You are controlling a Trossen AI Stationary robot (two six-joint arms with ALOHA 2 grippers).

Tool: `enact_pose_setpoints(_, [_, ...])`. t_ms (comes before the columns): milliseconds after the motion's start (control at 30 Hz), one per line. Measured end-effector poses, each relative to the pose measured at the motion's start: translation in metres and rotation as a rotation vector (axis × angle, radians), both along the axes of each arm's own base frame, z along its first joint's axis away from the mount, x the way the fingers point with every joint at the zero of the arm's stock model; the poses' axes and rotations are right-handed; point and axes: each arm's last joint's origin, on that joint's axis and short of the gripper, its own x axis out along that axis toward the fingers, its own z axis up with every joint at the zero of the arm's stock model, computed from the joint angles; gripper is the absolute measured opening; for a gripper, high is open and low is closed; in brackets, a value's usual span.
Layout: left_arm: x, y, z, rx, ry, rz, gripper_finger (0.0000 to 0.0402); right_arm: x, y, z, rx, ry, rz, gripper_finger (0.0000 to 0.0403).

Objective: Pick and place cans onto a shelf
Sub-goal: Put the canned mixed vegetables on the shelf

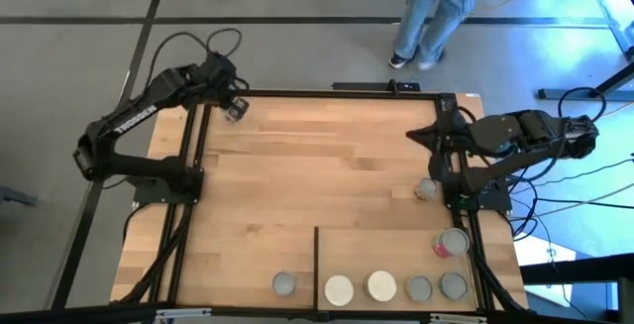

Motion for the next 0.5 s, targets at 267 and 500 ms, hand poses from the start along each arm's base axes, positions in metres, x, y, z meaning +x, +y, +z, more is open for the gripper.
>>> enact_pose_setpoints(267, [-0.008,0.041,-0.028,-0.19,0.031,0.217,0.0045,0.0,-0.009,0.0,0.042,-0.035,-0.133,0.0005])
enact_pose_setpoints(500, [0.002,0.068,-0.057,-0.347,0.036,0.228,0.0042,0.0,-0.014,0.001,0.037,-0.036,-0.165,0.0005])
